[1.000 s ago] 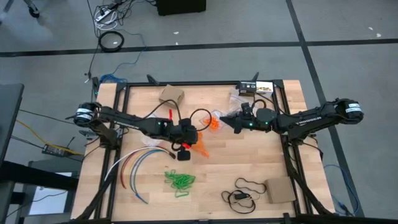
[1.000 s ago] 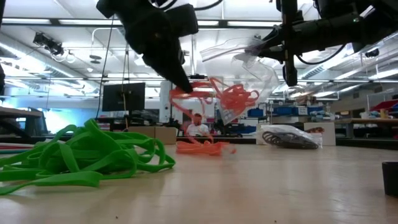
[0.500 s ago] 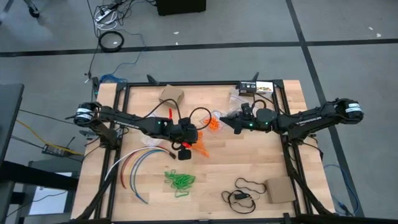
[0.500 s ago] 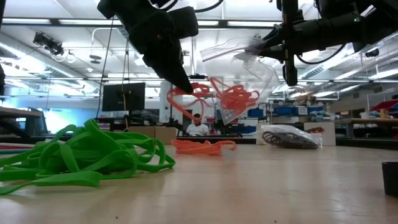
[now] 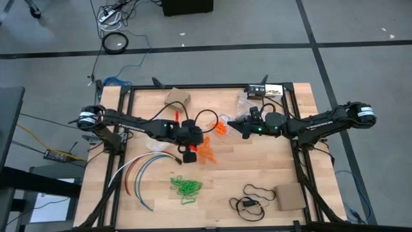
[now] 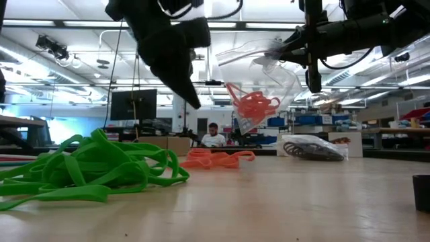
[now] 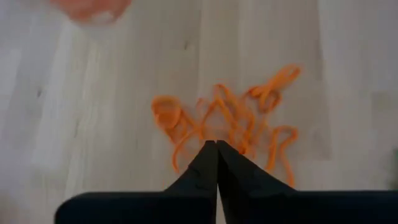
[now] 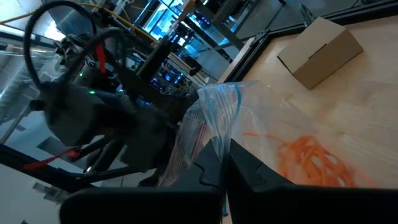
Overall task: Sort rubber bands
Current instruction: Put the orange rubber band into the transparent zip bag
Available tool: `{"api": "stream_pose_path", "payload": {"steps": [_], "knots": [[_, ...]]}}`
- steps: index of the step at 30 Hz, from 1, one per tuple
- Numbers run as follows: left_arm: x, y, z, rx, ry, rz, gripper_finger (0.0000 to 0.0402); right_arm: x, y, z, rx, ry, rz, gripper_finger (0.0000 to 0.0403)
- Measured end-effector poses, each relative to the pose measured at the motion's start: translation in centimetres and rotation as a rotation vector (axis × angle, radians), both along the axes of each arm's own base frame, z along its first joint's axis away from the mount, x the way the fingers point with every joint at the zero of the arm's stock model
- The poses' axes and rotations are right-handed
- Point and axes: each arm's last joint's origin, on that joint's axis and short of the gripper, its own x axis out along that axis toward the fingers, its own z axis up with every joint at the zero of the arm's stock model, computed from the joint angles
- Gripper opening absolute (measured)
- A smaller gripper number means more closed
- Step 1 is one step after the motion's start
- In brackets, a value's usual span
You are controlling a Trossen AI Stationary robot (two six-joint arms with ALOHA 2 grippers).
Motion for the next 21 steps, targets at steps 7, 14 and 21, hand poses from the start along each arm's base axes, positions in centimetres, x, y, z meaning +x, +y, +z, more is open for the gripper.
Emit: {"api": "stream_pose_path", "payload": {"steps": [7,14,21], "knots": [[-0.3,0.8,-4.0,-0.018,0.115,0.010,0.0071,0.0,0.0,0.0,-0.001,0.001,0.000,0.0004],[0.0,3.9,-6.5,-0.003,0.071,0.177,0.0140,0.0,0.0,0.0,-0.001,0.001,0.000,0.0004],[0.3,5.8,-8.2,-0.214,0.077,0.166,0.0138,0.0,0.0,-0.1,-0.012,0.009,0.001,0.0004]]}}
